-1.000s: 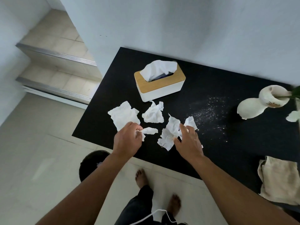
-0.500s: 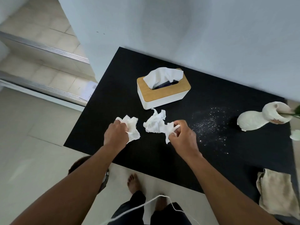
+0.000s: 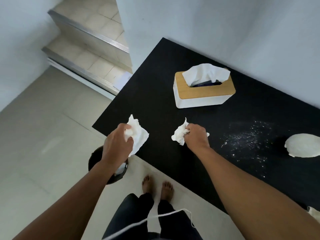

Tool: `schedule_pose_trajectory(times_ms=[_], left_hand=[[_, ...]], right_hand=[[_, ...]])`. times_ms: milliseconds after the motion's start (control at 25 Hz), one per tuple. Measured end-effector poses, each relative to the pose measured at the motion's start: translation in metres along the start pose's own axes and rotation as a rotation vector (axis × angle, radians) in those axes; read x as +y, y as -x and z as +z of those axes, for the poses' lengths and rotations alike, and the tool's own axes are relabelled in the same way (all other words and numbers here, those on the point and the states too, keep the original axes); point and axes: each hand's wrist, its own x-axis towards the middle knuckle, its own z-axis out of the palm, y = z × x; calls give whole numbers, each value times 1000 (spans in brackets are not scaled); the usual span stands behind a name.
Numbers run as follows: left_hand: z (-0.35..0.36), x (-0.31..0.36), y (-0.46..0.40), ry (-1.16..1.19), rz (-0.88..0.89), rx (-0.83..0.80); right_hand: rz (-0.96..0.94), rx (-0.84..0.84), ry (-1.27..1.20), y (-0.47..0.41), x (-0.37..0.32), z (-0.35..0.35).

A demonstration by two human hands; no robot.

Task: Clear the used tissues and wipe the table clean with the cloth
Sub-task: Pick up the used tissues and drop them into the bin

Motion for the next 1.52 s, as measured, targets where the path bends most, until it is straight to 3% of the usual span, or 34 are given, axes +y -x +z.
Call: schedule_pose_trajectory(times_ms=[120,320,560,680,920,1080,1280,1520], left_hand=[[-2,-29,28,75,-147,38],[-11,-104,71,128,-395,68],[-13,-221,91,90,-511,10],[1,-275,87,97,-544,23],[63,-355,46,124,-586,-54],[83,-376,17,220,-618,-189],[68,-384,19,274,-625,-293],[32,-357,36,198,-533,-291]], right_hand=[[-100,-71,80,19,-13,17],[-213,-161,-33,61,-65,76],[-380,-333,-86,102,-161,175],[-308,-370,-92,98,-196,242],[13,-340,-110,36,-214,359],[52,-506,-148,12,-212,415],[79,-549,-213,16,-207,415],[45,-508,-268,38,-203,371]])
